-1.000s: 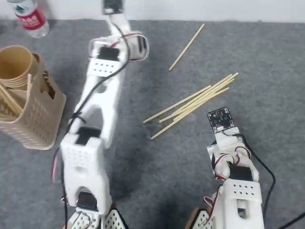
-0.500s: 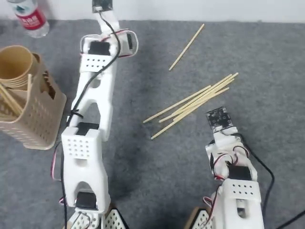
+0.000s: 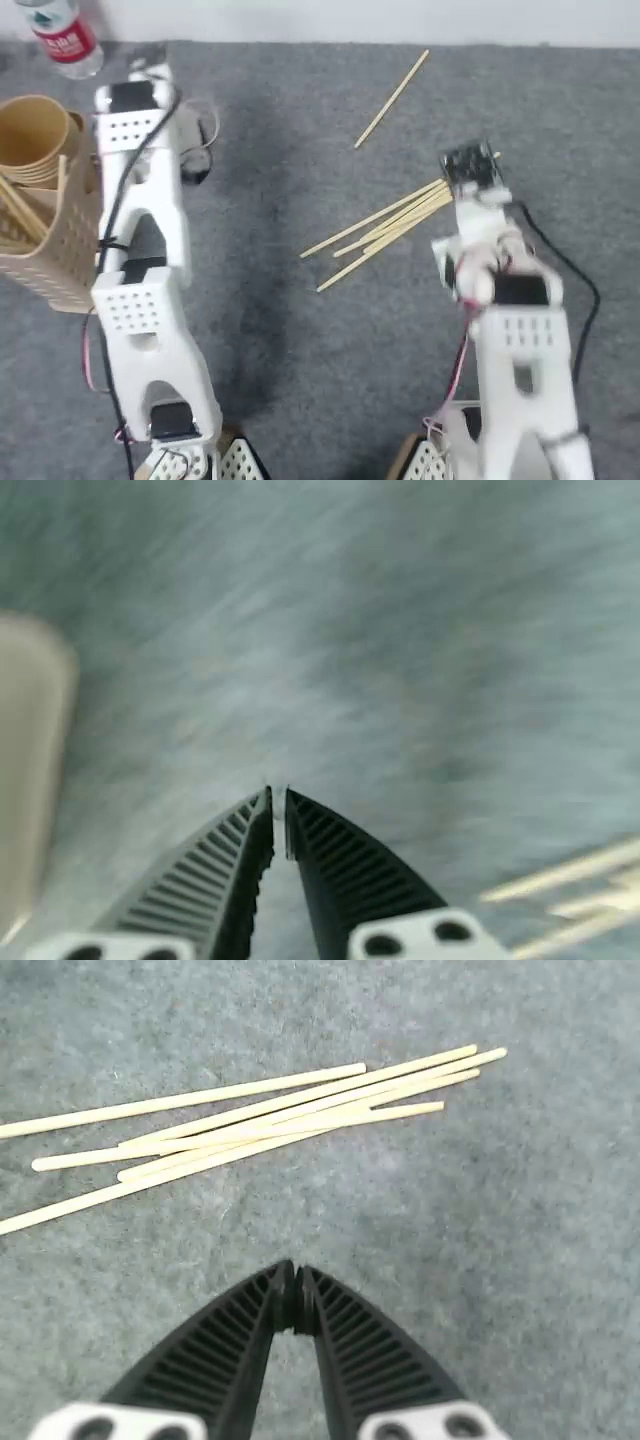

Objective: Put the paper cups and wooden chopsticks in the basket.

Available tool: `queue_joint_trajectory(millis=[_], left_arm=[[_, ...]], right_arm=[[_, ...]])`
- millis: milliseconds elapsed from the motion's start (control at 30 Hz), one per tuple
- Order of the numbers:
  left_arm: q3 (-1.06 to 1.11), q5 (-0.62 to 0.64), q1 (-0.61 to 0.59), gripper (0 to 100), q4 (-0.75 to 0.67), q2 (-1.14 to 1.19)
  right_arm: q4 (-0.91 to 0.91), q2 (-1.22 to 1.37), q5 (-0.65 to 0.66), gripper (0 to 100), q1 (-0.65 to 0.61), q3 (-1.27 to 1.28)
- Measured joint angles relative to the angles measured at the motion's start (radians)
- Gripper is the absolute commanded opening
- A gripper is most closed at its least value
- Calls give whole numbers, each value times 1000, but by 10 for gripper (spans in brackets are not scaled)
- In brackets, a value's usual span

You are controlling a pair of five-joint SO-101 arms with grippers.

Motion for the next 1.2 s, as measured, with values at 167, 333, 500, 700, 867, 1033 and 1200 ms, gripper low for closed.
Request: queue_joint_trajectory(millis=[167,333,500,700,867,1033,1200], left_arm=[[147,0,-43,11,-29,-6],[327,49,-44,11,-152,-55],[560,83,-48,11,-330,-137],[824,92,-48,11,-601,-239],[925,92,-48,11,-720,-295],[936,92,-46,11,-766,-301],[936,92,-20,11,-778,-301]], right_arm=[[26,353,-3,8,-9,-299],[35,663,6,8,-34,-624],[40,1003,81,8,-32,-954],[40,1432,172,8,-68,-1401],[-28,1788,341,8,-101,-1824],[-176,2131,394,8,-94,-2232],[-405,2337,396,8,-100,-2391]])
